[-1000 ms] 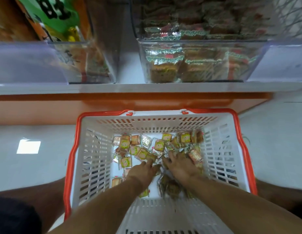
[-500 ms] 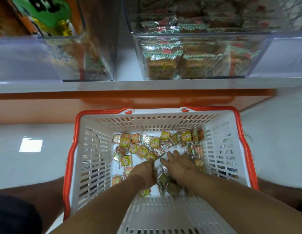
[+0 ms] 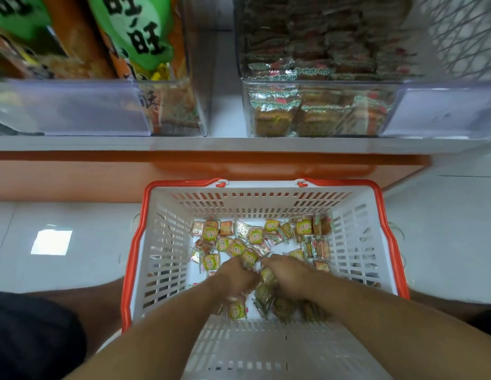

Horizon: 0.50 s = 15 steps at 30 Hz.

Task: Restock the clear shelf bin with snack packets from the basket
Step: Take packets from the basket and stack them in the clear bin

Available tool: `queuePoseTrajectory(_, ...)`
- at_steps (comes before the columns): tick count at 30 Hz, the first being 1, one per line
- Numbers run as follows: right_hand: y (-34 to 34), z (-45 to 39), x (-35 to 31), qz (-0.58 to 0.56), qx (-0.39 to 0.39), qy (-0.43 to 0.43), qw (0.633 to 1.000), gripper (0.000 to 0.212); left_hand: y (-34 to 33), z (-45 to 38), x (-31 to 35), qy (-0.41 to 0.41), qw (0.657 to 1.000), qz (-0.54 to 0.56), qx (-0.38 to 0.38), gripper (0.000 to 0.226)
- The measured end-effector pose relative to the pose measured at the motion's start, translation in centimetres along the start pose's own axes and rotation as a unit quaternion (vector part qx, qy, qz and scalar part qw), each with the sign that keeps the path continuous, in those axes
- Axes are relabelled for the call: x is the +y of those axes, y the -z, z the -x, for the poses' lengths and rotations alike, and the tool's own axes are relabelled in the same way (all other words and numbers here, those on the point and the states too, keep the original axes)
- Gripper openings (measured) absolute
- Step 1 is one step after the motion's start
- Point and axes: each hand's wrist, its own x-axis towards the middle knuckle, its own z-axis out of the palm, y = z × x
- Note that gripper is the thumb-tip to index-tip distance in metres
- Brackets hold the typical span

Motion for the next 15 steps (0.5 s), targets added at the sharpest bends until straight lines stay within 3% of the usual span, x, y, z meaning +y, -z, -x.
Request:
queuePoseTrajectory(5, 3.9, 2.9, -1.7, -0.054, -0.004, -0.026, 0.998, 0.084, 2.4, 3.4, 2.6, -0.03, 0.994, 0.099, -0.02, 0.008)
queuePoseTrajectory(8, 8.1, 6.0, -3.2, -0.022, 0.017, -0.009, 1.0, 0.075, 4.7, 6.5, 4.9, -0.045, 0.99, 0.128, -0.038, 0.012)
queuePoseTrajectory(13, 16.4, 14.8, -7.0, -0.022, 0.102, 0.073, 0.992, 0.041, 8.0, 13.1, 9.9, -0.067, 0.984, 0.109, -0.125, 0.025)
queuePoseTrajectory(15, 20.0, 19.1, -8.9, -0.082, 0.167, 0.112, 0.976, 0.036, 8.3, 16.3, 12.3, -0.098, 0.986, 0.098, -0.094, 0.033)
